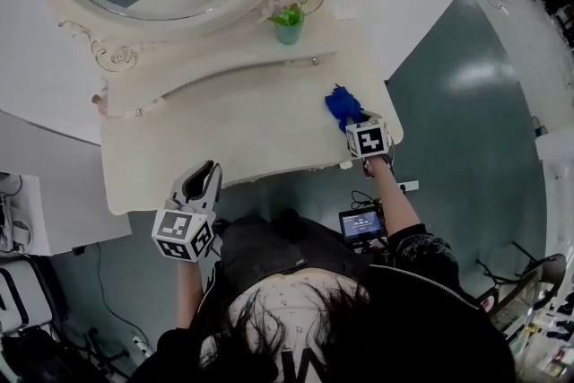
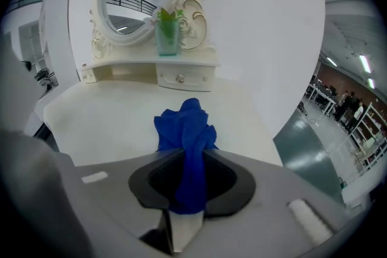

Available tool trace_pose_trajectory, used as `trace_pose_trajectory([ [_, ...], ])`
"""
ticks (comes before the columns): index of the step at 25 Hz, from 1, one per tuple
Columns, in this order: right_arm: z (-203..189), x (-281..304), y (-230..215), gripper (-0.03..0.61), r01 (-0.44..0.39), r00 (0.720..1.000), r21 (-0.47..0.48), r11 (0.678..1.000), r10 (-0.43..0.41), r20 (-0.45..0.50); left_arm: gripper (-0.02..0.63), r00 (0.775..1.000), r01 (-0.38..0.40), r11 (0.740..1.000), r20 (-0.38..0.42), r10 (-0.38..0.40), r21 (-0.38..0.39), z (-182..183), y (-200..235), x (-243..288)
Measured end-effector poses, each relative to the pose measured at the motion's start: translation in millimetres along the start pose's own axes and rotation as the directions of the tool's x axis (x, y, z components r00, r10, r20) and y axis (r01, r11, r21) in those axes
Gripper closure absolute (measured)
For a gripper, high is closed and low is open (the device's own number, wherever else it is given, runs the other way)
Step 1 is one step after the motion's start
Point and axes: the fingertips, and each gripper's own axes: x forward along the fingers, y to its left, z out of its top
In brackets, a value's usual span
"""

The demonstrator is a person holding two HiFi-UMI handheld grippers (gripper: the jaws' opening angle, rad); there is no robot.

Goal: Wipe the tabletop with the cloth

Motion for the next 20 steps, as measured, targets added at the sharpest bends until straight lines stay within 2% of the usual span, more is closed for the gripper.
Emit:
trace_pose_trajectory([
  [4,-6.9,-4.7,-31.1,0.488,0.026,1.000,0.018,0.999,-0.026,-0.007,0.577,1.000,-0.025,1.000,0.003,0.025,0.005,4.4,-4.8,-2.1],
  [11,-15.8,-10.3,-90.8,0.489,0.120,0.993,0.072,0.990,-0.120,-0.003,0.577,0.998,-0.057,0.998,-0.005,0.057,0.000,-0.9,-12.9,-9.3],
  [16,-15.9,-10.3,-99.1,0.489,0.110,0.993,0.104,0.988,-0.113,0.024,0.577,0.996,-0.081,0.997,-0.029,0.081,-0.010,-10.1,-15.0,-16.8],
  [20,-14.6,-10.1,-101.9,0.489,0.137,0.988,0.123,0.983,-0.144,0.049,0.577,0.994,-0.106,0.994,-0.039,0.105,-0.024,-18.6,-12.4,-25.5],
])
